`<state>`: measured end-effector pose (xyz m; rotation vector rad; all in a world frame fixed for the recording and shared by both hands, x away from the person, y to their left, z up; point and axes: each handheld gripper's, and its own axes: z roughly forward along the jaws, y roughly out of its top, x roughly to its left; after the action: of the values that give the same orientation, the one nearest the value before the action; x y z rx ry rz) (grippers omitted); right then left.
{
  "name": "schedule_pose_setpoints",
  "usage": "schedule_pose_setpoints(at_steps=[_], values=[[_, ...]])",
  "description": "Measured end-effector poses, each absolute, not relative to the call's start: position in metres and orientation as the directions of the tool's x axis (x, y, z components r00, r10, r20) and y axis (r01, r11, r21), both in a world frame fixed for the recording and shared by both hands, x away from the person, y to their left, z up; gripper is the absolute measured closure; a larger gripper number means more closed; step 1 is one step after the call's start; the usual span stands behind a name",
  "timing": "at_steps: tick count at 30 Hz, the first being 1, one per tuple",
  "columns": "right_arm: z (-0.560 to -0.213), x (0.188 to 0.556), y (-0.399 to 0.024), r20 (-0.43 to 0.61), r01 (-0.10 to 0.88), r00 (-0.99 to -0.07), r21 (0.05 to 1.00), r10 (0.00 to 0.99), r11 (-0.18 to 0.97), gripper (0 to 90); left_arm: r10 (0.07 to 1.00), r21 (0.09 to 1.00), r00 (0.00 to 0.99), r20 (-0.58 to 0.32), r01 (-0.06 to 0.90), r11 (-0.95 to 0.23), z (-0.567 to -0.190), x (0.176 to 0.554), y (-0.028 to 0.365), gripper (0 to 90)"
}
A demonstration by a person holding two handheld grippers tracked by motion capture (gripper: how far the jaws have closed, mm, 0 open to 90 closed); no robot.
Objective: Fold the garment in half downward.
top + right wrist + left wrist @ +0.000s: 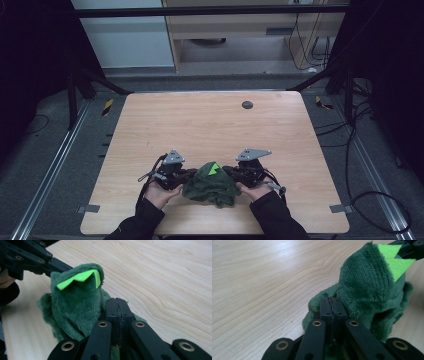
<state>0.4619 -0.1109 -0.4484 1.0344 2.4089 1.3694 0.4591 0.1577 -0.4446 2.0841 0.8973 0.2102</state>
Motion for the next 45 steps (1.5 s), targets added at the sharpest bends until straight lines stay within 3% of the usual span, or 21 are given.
schedule_pose_setpoints(at_steps=[15, 36, 45], values=[[-0.444, 0.431, -0.116, 0.181, 0.461, -0.774, 0.819, 0.607, 0.342, 89.2, 0.591, 0.759, 0.79, -0.16, 0.481, -0.438, -0.438, 0.422, 0.157, 89.3], [-0.465, 0.411, -0.125, 0.215, 0.515, -0.767, 0.768, 0.604, 0.382, 87.9, 0.61, 0.693, 0.776, -0.16, 0.528, -0.491, -0.465, 0.414, 0.159, 89.4], [-0.461, 0.413, -0.13, 0.222, 0.512, -0.761, 0.782, 0.609, 0.355, 86.7, 0.643, 0.722, 0.751, -0.151, 0.528, -0.447, -0.456, 0.417, 0.17, 87.5]])
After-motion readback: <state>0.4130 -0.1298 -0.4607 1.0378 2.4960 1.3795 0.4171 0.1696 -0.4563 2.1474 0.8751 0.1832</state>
